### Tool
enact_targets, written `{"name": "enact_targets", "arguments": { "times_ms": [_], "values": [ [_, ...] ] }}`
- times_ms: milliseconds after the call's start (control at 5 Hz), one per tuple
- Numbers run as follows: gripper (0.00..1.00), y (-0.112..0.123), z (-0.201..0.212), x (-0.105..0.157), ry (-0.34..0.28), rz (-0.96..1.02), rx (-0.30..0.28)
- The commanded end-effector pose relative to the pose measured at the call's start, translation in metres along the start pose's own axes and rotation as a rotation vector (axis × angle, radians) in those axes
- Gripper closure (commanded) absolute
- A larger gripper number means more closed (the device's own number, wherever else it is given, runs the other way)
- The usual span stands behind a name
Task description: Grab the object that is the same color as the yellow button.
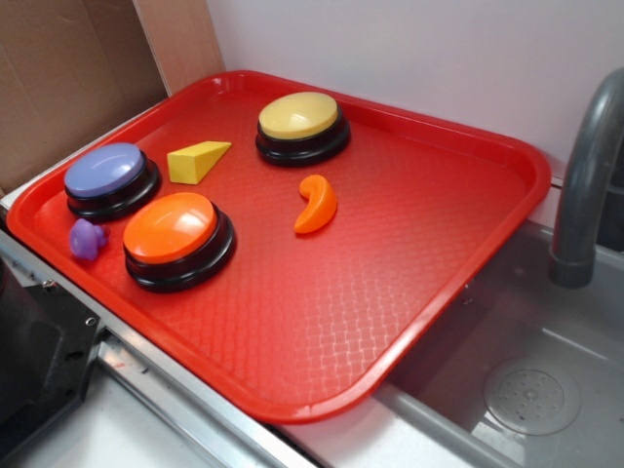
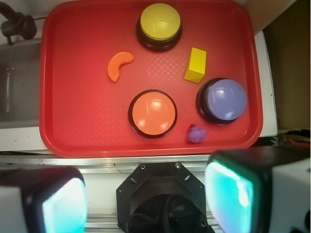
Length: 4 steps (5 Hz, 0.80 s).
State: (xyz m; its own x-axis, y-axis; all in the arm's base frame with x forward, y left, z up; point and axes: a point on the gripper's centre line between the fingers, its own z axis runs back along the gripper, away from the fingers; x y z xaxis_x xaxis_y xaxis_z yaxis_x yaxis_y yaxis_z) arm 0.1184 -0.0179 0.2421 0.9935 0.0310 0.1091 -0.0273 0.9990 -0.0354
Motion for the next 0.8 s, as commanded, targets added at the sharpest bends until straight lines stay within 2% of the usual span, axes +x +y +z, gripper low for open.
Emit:
{"name": "enact_targets", "arguments": {
  "times_ms": [0,400,600],
  "values": [
    [0.00,0.000,0.000,0.000,0.000,0.000,0.000],
    [0.00,0.031,-0.047,0.049,0.025,0.016,-0.019],
    [0.00,0.051,-0.076,0.070,0.005,0.027,0.004]
  ]
}}
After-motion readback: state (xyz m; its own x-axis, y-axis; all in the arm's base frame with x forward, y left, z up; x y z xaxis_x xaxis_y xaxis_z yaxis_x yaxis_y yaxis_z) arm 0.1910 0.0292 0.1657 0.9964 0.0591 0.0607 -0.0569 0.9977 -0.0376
